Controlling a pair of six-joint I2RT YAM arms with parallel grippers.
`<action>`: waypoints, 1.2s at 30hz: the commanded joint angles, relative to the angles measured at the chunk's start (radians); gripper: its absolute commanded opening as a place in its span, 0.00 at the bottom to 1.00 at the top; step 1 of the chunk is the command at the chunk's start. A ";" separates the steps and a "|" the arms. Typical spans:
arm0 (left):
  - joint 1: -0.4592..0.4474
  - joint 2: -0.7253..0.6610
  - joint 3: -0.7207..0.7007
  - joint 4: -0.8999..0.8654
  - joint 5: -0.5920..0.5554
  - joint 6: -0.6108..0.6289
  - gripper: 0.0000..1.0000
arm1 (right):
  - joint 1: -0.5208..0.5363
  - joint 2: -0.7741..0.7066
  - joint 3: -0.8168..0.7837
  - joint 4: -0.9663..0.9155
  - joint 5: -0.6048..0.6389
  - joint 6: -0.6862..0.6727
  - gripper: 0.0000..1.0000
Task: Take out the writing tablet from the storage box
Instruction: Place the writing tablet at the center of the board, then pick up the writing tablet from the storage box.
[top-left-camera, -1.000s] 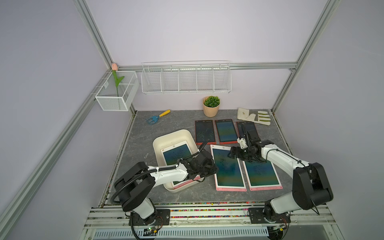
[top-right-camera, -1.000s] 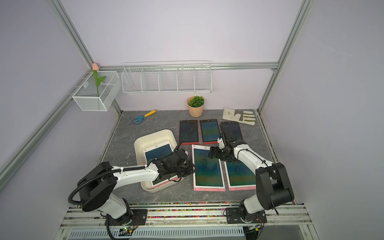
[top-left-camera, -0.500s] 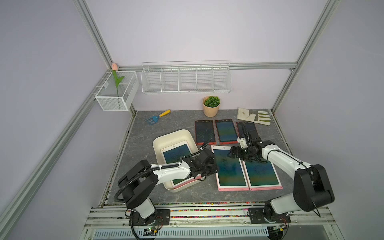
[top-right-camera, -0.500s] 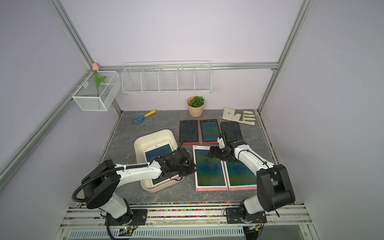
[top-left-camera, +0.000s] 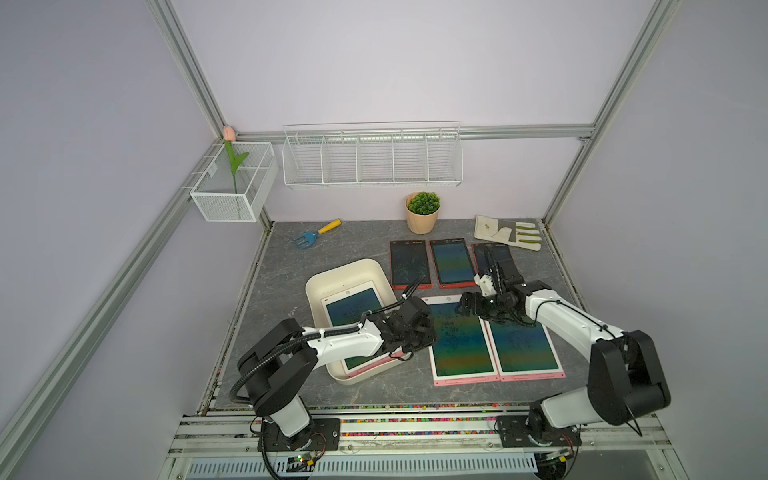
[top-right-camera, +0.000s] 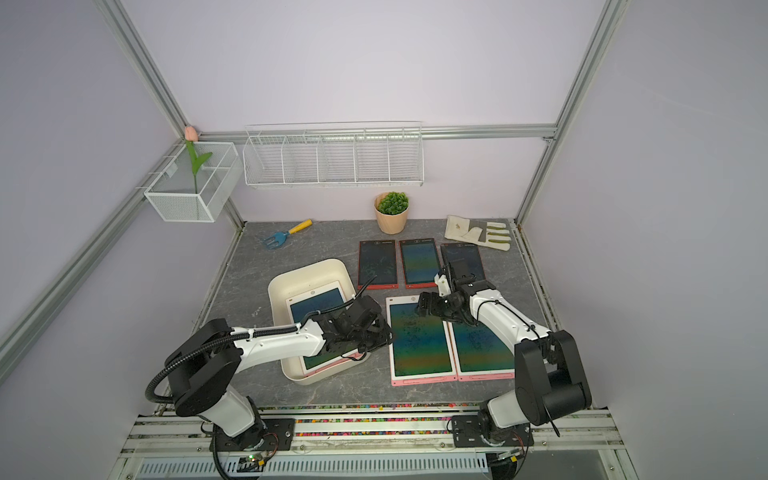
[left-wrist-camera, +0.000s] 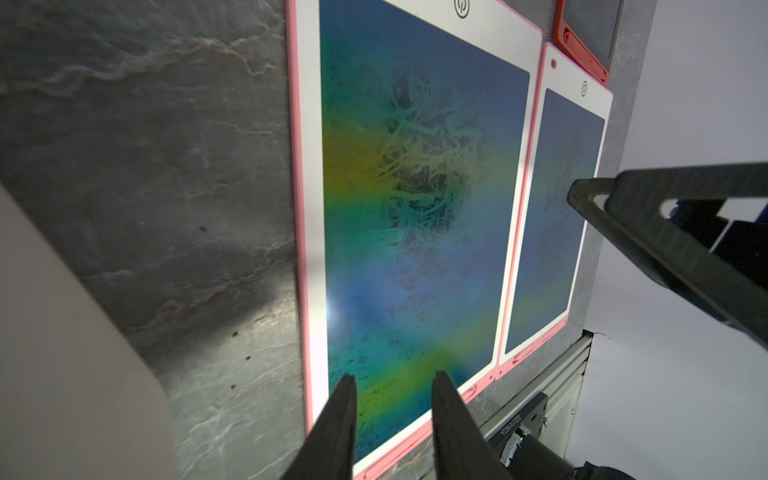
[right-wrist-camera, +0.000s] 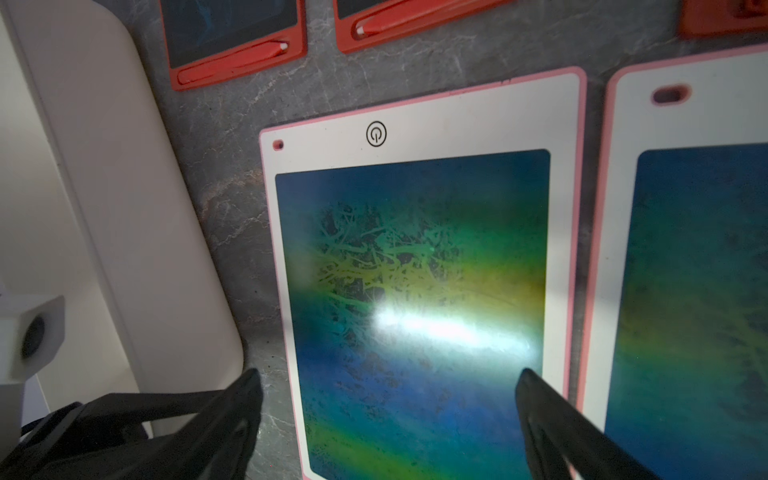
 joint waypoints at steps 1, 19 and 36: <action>0.018 0.078 -0.081 -0.264 -0.094 0.012 0.32 | -0.004 -0.023 -0.012 -0.004 -0.017 -0.022 0.95; 0.024 -0.178 0.038 -0.433 -0.174 0.143 0.31 | 0.104 -0.022 0.088 -0.033 -0.013 0.025 0.93; 0.238 -0.618 -0.089 -0.715 -0.326 0.186 0.36 | 0.460 0.192 0.443 -0.071 0.072 0.093 0.91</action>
